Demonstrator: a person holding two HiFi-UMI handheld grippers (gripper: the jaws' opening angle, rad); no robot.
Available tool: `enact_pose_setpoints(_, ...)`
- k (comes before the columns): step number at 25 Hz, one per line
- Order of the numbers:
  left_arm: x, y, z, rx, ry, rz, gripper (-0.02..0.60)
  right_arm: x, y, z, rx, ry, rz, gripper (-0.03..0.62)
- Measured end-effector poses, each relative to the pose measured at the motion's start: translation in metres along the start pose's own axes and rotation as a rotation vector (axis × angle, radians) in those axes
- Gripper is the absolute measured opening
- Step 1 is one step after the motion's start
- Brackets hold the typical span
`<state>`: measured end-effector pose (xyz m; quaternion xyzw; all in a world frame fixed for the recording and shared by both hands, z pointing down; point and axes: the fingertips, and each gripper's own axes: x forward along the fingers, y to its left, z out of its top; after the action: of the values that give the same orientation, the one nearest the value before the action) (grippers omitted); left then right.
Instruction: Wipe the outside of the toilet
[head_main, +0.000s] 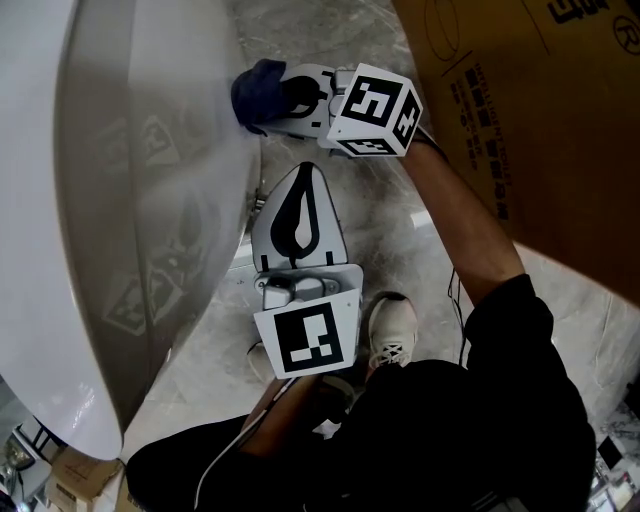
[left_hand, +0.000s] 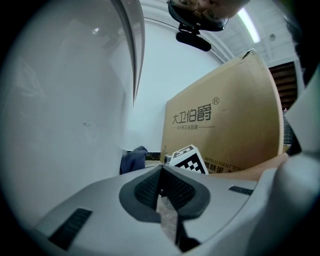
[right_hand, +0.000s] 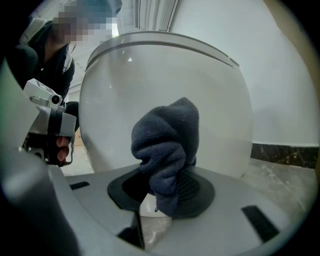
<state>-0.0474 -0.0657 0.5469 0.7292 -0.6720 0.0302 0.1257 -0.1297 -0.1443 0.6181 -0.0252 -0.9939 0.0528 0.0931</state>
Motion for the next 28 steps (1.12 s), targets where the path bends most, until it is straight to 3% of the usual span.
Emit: enact_pose_setpoints(28, -0.001, 0.012, -0.014, -0.02, 0.032, 0.024, 0.011, 0.034, -0.007, -0.1, 0.122, 0.161, -0.055, 0.114)
